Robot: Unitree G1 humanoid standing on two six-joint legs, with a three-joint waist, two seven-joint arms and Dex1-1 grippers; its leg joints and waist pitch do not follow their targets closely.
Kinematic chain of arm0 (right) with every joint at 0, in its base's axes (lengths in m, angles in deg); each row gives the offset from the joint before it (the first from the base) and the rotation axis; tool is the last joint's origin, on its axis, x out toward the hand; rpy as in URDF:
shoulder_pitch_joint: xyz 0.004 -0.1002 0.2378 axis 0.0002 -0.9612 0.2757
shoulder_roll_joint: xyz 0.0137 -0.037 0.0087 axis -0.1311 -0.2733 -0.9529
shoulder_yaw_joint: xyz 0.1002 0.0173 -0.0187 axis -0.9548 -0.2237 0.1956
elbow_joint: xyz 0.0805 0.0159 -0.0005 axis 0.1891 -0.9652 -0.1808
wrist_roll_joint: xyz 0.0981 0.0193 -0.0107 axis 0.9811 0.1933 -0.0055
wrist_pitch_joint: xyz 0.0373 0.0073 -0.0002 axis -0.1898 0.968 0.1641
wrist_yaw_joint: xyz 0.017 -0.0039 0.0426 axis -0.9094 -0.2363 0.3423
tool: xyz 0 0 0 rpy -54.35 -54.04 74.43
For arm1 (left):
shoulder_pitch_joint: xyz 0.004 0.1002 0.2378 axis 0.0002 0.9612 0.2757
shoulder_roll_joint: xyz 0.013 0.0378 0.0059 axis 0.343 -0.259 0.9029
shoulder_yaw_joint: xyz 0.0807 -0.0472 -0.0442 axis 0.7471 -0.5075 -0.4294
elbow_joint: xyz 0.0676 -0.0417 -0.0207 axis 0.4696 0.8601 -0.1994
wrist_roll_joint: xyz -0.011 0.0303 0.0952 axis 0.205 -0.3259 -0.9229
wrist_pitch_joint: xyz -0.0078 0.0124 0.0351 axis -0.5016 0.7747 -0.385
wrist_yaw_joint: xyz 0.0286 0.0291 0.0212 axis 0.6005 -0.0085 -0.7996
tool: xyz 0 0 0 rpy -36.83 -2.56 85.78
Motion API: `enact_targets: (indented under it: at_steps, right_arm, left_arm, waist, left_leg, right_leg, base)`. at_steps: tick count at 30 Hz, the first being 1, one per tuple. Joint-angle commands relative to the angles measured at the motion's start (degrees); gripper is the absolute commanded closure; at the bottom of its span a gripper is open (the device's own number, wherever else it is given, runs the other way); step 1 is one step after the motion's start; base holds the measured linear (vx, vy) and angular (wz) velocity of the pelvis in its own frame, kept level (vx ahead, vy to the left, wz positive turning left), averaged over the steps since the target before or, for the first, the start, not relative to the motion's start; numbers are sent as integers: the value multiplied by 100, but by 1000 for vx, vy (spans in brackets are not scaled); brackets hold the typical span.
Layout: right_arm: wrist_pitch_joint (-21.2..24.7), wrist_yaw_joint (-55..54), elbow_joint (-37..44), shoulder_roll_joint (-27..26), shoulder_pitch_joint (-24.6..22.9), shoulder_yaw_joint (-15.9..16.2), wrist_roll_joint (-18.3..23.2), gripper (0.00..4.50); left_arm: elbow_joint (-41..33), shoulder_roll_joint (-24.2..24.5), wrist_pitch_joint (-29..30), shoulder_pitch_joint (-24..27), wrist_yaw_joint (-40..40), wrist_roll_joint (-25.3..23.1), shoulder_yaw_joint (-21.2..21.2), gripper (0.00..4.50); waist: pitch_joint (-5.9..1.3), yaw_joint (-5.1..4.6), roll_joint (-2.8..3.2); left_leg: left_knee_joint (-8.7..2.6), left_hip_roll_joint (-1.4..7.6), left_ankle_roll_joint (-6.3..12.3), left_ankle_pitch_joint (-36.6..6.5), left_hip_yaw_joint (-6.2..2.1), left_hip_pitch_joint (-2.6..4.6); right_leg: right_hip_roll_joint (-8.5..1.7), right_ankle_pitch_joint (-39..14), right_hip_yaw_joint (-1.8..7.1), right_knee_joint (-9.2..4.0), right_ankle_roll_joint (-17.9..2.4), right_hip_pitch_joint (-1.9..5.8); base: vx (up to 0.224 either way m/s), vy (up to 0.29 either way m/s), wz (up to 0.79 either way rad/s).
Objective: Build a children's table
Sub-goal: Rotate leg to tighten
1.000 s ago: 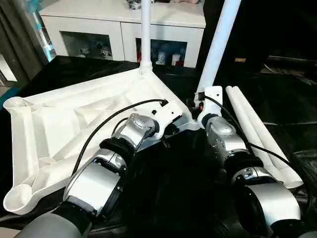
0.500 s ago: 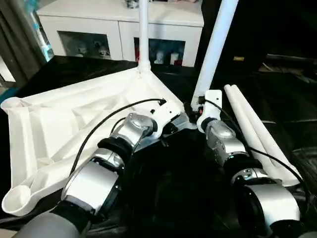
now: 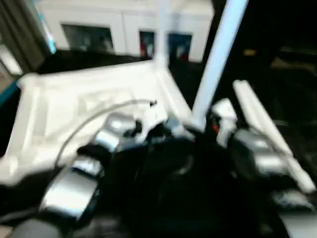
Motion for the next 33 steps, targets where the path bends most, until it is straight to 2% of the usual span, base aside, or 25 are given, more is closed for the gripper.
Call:
enact_targets:
  at_steps: [1,2,3,4,5,8,10,11,13,14,17,19,20,27,31,32,33]
  right_arm:
    - [103,407,339,-36,-46,262,82,50]
    - [206,578,600,133,-165,258,150,50]
    - [225,611,650,165,-187,260,161,50]
    - [336,782,889,299,-296,277,228,50]
    - [393,860,997,353,-345,288,259,50]
    - [579,969,1307,473,-488,344,313,50]
    - [637,1005,1386,496,-539,365,293,50]
    - [644,1014,1396,497,-545,369,292,66]
    - [722,1046,1486,500,-593,396,290,66]
    - [757,1046,1515,491,-613,414,294,94]
    - [780,1048,1517,476,-625,440,303,112]
    - [854,1059,1590,480,-660,461,326,124]
    - [899,1063,1633,475,-681,469,330,144]
    - [963,867,1592,354,-763,491,241,170]
    - [837,-116,992,16,-712,394,-123,174]
    - [833,-319,872,-57,-691,360,-172,174]
    - [835,-690,653,-205,-643,286,-231,175]
  left_arm:
    - [-328,-153,-254,32,322,340,11,450]
    - [-507,-68,-244,167,628,452,7,450]
    - [-548,-45,-248,199,708,477,11,450]
    - [-732,62,-232,337,988,547,39,450]
    - [-808,107,-218,392,1079,565,51,450]
    - [-976,199,-192,523,1266,617,31,450]
    - [-995,229,-176,554,1321,608,7,450]
    - [-997,231,-180,557,1324,604,3,450]
    - [-1047,248,-155,585,1342,595,-16,450]
    - [-1077,254,-144,596,1326,592,-18,450]
    - [-1101,257,-119,600,1311,595,-18,450]
    - [-1165,260,-76,626,1319,598,-26,450]
    - [-1189,262,-61,639,1324,597,-34,450]
    - [-1200,261,-16,674,1256,582,-60,450]
    - [-995,146,137,584,671,412,-111,450]
    - [-919,116,167,543,505,349,-113,450]
    - [-759,47,249,457,200,254,-121,450]
  waist:
    - [-451,20,-29]
    - [-413,22,-34]
    - [-413,28,-34]
    - [-398,39,4]
    - [-393,48,-9]
    - [-378,54,9]
    - [-384,53,20]
    - [-394,48,7]
    - [-401,54,5]
    - [-412,62,-2]
    - [-433,70,-12]
    - [-436,80,-12]
    - [-431,84,-16]
    - [-432,95,-17]
    - [-402,59,-24]
    - [-363,20,-34]
    - [-364,12,-24]
  left_leg:
    - [-264,536,1339,191,-224,146]
    - [-302,548,1151,-83,-226,138]
    - [-304,549,1087,-170,-223,148]
    - [-326,559,953,-373,-217,171]
    - [-337,564,872,-419,-217,167]
    - [-357,556,669,-583,-201,184]
    - [-356,544,582,-579,-192,191]
    - [-350,532,572,-512,-190,175]
    - [-335,524,586,-433,-181,176]
    - [-325,525,613,-346,-182,167]
    - [-290,503,753,-122,-176,153]
    - [-282,505,785,-111,-176,151]
    - [-282,505,788,-127,-174,151]
    - [-272,506,725,-171,-172,160]
    - [-291,488,532,-414,-173,156]
    - [-321,472,334,-729,-182,181]
    - [-324,473,277,-779,-182,195]
  right_leg:
    - [-594,1659,293,-178,-1694,345]
    - [-603,1055,301,-234,-1709,349]
    - [-596,877,303,-247,-1695,344]
    - [-600,534,315,-289,-1698,328]
    - [-585,426,325,-288,-1672,337]
    - [-583,49,335,-328,-1599,312]
    - [-576,25,340,-331,-1564,311]
    - [-573,107,338,-311,-1562,326]
    - [-572,213,337,-301,-1572,318]
    - [-576,348,336,-276,-1568,332]
    - [-571,675,328,-238,-1571,335]
    - [-575,651,323,-236,-1567,337]
    - [-566,579,321,-243,-1549,333]
    - [-559,407,324,-242,-1530,317]
    - [-575,-87,334,-302,-1480,299]
    - [-580,-710,342,-390,-1378,305]
    - [-583,-852,348,-402,-1347,301]
  base:
    - [0,0,0]
    - [0,0,0]
    - [0,0,0]
    - [0,0,0]
    - [0,0,0]
    - [0,0,0]
    - [0,0,0]
    - [0,0,0]
    - [0,0,0]
    - [0,0,0]
    - [0,0,0]
    - [0,0,0]
    - [0,0,0]
    - [0,0,0]
    - [0,0,0]
    - [0,0,0]
    - [0,0,0]
